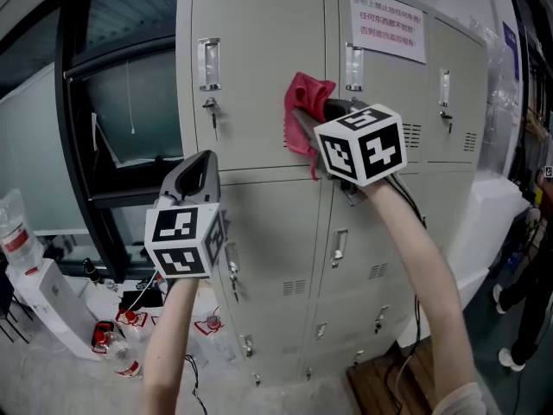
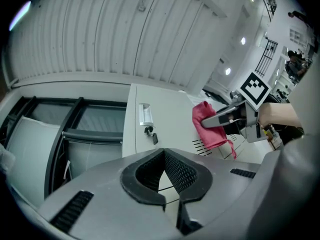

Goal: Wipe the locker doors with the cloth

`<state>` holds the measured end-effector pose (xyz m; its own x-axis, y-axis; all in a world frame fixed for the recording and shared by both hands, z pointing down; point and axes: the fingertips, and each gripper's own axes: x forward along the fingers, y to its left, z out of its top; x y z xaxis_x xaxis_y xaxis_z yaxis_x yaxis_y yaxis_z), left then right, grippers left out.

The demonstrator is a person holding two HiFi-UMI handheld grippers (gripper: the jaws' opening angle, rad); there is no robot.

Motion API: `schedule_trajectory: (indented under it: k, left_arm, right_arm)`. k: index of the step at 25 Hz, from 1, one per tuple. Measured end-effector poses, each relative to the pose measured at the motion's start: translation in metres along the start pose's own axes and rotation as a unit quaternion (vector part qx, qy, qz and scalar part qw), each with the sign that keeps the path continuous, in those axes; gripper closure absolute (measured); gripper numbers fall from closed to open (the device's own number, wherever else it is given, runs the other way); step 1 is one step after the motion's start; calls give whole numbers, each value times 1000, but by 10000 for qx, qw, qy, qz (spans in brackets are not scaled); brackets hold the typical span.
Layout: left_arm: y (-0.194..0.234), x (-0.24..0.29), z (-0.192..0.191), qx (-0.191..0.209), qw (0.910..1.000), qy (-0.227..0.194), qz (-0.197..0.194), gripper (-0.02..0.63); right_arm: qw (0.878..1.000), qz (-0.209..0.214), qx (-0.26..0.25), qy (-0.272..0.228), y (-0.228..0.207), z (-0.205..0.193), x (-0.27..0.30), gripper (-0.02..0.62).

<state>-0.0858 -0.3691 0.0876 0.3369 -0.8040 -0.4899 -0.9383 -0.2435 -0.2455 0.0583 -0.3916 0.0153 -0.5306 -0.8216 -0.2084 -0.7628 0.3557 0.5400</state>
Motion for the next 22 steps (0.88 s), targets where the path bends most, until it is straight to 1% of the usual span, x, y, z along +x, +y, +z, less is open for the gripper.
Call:
schedule_trajectory:
  k: [5, 9, 12, 16, 19, 22]
  left_arm:
    - [25, -18, -13, 104, 9997, 149, 181, 591]
    - [50, -34, -22, 135, 9991, 248, 331, 591]
    - [64, -43, -27, 183, 9986, 309, 390, 591]
    - [84, -52, -34, 121, 9981, 328, 501, 591]
    - [96, -57, -43, 33, 9976, 382, 579, 591]
    - [103, -59, -53, -7, 9971, 446, 619, 591]
  right_arm:
    - [9977, 589, 142, -305, 60, 9, 24, 569]
    - [9945, 963, 175, -370, 103, 11, 47, 569]
    - [9924, 1146, 177, -400, 128, 13, 62, 569]
    - [9916, 1220, 85, -431, 153, 19, 80, 569]
    - [9929, 1123, -70, -381, 162, 20, 94, 569]
    - [9944, 1014, -117, -290, 166, 16, 106, 569]
